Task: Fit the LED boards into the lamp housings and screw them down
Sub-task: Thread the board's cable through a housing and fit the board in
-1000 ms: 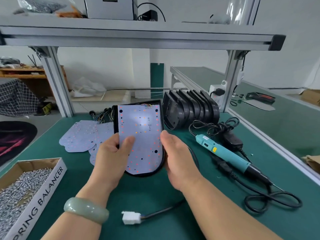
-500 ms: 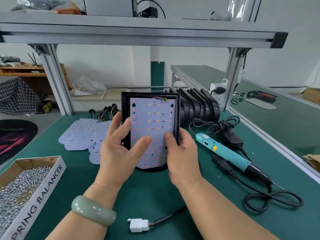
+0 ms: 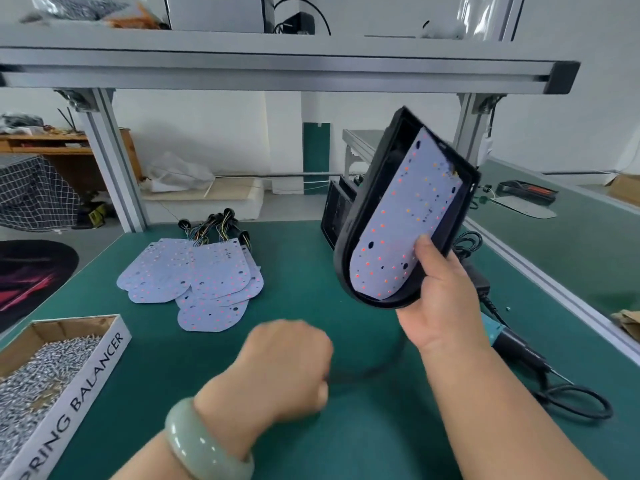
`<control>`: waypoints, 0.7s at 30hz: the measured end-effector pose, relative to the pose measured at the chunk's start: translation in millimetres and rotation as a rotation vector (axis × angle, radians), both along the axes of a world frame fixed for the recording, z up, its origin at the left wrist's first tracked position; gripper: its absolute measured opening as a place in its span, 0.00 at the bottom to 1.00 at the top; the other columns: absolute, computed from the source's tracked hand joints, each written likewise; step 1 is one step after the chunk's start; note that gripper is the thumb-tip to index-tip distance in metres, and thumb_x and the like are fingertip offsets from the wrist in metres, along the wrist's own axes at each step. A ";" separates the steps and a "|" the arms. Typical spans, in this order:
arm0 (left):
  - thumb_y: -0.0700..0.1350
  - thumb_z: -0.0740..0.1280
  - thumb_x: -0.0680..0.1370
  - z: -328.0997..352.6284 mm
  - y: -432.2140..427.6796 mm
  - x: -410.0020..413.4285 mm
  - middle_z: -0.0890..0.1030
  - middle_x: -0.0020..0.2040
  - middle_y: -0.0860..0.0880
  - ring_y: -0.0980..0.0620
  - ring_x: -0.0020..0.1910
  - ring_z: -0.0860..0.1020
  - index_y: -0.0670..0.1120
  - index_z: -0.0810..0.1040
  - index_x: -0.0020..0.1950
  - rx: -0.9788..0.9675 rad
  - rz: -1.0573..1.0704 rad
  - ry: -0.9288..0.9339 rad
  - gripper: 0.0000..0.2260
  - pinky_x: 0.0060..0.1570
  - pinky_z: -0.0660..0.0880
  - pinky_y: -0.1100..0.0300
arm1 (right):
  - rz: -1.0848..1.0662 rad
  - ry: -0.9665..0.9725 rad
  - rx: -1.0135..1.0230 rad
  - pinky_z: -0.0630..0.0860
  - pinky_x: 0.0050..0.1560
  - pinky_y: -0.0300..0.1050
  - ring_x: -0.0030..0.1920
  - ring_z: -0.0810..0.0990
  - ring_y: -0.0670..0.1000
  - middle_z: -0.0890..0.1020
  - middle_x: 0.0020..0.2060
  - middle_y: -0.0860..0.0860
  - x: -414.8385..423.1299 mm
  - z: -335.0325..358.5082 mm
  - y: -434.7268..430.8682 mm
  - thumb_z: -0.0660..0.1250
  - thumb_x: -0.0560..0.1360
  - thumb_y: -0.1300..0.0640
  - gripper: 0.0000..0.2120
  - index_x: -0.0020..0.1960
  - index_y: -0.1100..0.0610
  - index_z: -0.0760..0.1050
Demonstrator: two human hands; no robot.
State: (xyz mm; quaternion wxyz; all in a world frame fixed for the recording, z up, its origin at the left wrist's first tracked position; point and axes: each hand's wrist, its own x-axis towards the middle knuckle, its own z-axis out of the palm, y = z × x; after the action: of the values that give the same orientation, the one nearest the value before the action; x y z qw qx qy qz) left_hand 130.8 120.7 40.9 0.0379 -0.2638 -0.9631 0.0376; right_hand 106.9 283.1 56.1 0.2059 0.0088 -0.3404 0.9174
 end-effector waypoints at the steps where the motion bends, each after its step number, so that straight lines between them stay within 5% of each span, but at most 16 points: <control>1: 0.48 0.63 0.74 0.0 -3.7 -9.9 0.78 0.51 0.51 0.44 0.48 0.79 0.50 0.77 0.52 0.058 0.095 0.118 0.09 0.39 0.72 0.57 | 0.032 0.022 -0.011 0.82 0.49 0.46 0.46 0.85 0.47 0.86 0.45 0.47 2.4 2.8 2.8 0.58 0.80 0.62 0.10 0.52 0.53 0.78; 4: 0.43 0.64 0.78 -8.0 -15.0 -33.0 0.69 0.66 0.54 0.48 0.55 0.78 0.52 0.70 0.67 0.345 0.151 0.129 0.17 0.53 0.74 0.55 | 0.098 0.047 0.020 0.82 0.47 0.46 0.46 0.85 0.48 0.86 0.47 0.48 6.4 5.7 6.3 0.59 0.79 0.62 0.10 0.53 0.53 0.78; 6: 0.41 0.63 0.79 -12.1 -16.9 -38.5 0.76 0.60 0.48 0.60 0.47 0.79 0.49 0.71 0.67 0.607 0.151 -0.030 0.17 0.48 0.73 0.68 | 0.119 0.039 0.082 0.82 0.48 0.46 0.47 0.84 0.49 0.86 0.48 0.49 5.5 2.4 4.5 0.59 0.79 0.62 0.11 0.53 0.54 0.78; 8: 0.45 0.61 0.81 -9.1 -17.9 -38.0 0.82 0.46 0.48 0.64 0.36 0.79 0.47 0.76 0.62 1.113 0.246 -0.172 0.12 0.37 0.71 0.72 | 0.106 0.002 0.180 0.81 0.48 0.45 0.47 0.84 0.49 0.86 0.48 0.50 3.7 -3.1 1.4 0.60 0.78 0.65 0.10 0.53 0.55 0.78; 10: 0.56 0.61 0.79 -3.3 -23.5 -37.3 0.84 0.47 0.48 0.59 0.39 0.82 0.48 0.77 0.58 1.669 0.228 -0.357 0.15 0.41 0.75 0.63 | 0.066 -0.058 0.387 0.80 0.48 0.43 0.45 0.82 0.48 0.85 0.45 0.49 3.9 -9.5 -3.3 0.61 0.78 0.67 0.10 0.50 0.57 0.78; 12: 0.67 0.59 0.74 0.7 -30.3 -34.1 0.84 0.53 0.48 0.55 0.45 0.82 0.52 0.75 0.59 1.956 0.119 -0.475 0.23 0.45 0.77 0.58 | 0.014 -0.131 0.764 0.76 0.44 0.37 0.40 0.79 0.43 0.84 0.40 0.45 5.8 -16.2 -10.0 0.63 0.77 0.68 0.08 0.47 0.56 0.77; 16: 0.58 0.67 0.74 -3.2 -32.7 -30.4 0.80 0.60 0.51 0.50 0.61 0.77 0.52 0.72 0.64 1.737 0.269 -0.229 0.21 0.63 0.72 0.48 | 0.163 -0.203 1.100 0.73 0.35 0.32 0.33 0.76 0.40 0.80 0.32 0.40 10.4 -26.8 -21.8 0.65 0.76 0.64 0.06 0.45 0.53 0.75; 19: 0.46 0.66 0.78 -5.7 -31.8 -32.0 0.83 0.48 0.46 0.44 0.48 0.81 0.52 0.76 0.51 1.698 0.344 -0.171 0.03 0.52 0.77 0.42 | 0.299 -0.203 1.053 0.79 0.46 0.40 0.41 0.81 0.43 0.84 0.40 0.42 13.2 -26.5 -23.2 0.68 0.75 0.59 0.08 0.53 0.51 0.75; 21: 0.45 0.67 0.78 -6.1 -30.9 -32.0 0.84 0.43 0.48 0.46 0.43 0.81 0.54 0.78 0.48 1.670 0.298 -0.205 0.03 0.46 0.79 0.46 | 0.297 -0.158 0.928 0.79 0.53 0.50 0.45 0.82 0.49 0.84 0.46 0.51 14.5 -22.7 -22.6 0.69 0.74 0.54 0.12 0.57 0.50 0.75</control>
State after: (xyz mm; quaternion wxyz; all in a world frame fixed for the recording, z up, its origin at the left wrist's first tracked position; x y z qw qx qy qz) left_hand 98.7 89.8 34.8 0.1274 -0.0218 -0.6982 -0.7041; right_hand 121.5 260.5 33.3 0.0209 0.0784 -0.7228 0.6863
